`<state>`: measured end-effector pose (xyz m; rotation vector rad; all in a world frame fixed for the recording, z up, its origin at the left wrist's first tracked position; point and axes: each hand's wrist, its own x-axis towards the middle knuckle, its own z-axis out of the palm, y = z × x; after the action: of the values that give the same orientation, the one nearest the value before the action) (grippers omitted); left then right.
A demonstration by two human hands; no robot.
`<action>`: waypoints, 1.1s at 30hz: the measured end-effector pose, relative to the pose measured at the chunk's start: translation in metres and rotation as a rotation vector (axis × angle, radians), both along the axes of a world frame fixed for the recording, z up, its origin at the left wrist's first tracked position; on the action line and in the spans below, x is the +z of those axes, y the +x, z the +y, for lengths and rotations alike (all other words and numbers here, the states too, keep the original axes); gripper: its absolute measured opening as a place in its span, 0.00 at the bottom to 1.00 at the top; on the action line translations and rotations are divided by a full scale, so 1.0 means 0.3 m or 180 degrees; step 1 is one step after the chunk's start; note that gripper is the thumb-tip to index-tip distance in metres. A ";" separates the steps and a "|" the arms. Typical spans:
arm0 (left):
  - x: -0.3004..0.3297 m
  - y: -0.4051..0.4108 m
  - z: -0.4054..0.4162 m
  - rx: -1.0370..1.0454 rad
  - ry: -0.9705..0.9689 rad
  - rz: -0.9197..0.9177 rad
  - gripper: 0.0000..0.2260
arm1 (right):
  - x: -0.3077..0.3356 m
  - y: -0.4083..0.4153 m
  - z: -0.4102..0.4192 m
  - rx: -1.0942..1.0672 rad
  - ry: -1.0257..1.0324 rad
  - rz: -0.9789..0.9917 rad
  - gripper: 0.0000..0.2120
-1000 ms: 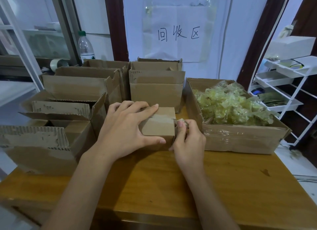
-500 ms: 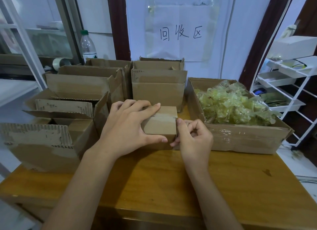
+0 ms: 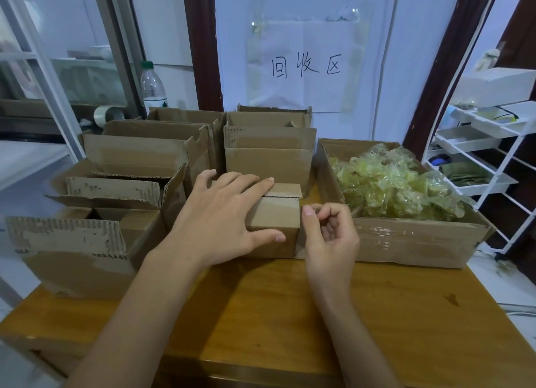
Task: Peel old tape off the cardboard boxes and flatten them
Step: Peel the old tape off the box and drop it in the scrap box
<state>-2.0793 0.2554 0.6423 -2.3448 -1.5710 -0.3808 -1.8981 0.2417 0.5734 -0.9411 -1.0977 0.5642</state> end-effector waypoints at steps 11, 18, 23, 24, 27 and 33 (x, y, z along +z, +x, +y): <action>0.018 0.048 0.019 -0.0186 0.0221 -0.0486 0.31 | 0.044 0.029 -0.024 0.0096 -0.0084 0.0256 0.16; 0.022 0.144 0.065 -0.0614 0.0560 -0.0642 0.20 | 0.130 0.147 -0.025 0.0007 0.0125 -0.0011 0.08; 0.037 0.228 0.106 -0.0868 0.0610 -0.0922 0.16 | 0.204 0.286 -0.024 -0.0282 0.0361 -0.0483 0.08; 0.041 0.253 0.114 -0.0921 0.0571 -0.0962 0.16 | 0.215 0.311 -0.020 -0.0328 0.0355 -0.0566 0.07; 0.054 0.328 0.147 -0.1026 0.0469 -0.0922 0.17 | 0.246 0.379 0.007 -0.0440 0.0271 -0.0818 0.06; 0.128 0.458 0.264 -0.1099 0.0457 -0.0568 0.19 | 0.321 0.504 0.139 -0.0663 0.0086 -0.1381 0.03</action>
<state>-1.9419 0.3348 0.6806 -2.5229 -1.1561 -0.7714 -1.7470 0.2835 0.6697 -1.1702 -1.3665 0.1743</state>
